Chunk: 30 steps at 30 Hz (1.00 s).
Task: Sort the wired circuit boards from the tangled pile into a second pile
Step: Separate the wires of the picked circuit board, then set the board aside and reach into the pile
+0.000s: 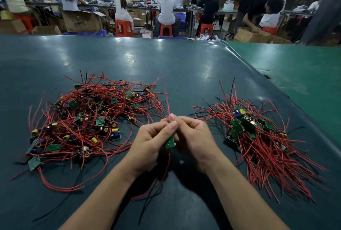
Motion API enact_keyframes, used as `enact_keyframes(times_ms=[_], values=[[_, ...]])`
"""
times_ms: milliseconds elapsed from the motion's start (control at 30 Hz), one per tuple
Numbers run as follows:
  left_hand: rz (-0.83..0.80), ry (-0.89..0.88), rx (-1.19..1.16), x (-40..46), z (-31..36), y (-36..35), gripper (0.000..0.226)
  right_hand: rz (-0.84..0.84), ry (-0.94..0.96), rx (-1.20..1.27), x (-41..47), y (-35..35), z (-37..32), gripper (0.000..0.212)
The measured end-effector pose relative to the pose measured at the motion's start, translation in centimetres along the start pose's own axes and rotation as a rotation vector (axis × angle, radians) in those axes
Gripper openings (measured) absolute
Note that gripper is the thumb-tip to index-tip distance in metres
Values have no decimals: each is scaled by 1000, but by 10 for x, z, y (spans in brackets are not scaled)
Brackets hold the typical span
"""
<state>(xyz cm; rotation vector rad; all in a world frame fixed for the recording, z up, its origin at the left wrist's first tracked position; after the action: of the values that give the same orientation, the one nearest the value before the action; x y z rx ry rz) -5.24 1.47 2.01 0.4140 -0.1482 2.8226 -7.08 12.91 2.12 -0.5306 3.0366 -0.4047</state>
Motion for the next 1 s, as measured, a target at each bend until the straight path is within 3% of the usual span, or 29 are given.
enact_keyframes(times_ms=[267,333,467,533,667,867,1000], values=[[-68,82,16,-3,1,-2,34,-48,-61,88,-2,7,-6,12],[-75,92,42,-4,1,-2,36,58,-39,147,0,10,-7,8],[-128,109,80,-6,1,-4,38,297,44,265,6,24,-8,24],[-153,106,95,-7,1,-5,38,374,98,279,7,30,-10,16],[-170,116,129,-7,2,-4,39,494,182,258,7,39,-10,8],[-136,155,110,-7,0,-2,42,728,337,28,6,46,-9,21],[-140,118,125,-8,1,-2,40,919,392,39,2,63,-13,21]])
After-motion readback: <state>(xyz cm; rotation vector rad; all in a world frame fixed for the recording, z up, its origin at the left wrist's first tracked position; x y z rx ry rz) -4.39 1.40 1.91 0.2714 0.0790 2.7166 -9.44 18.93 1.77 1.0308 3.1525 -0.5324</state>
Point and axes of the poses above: each hand's wrist, its own x-axis towards the middle knuckle, its own y-axis out of the back of the hand, z = x × y, the point moved 3 cm from there along x, towards the middle knuckle, and after that the axes turned 6 degrees about -z, right-handed, at the moved point
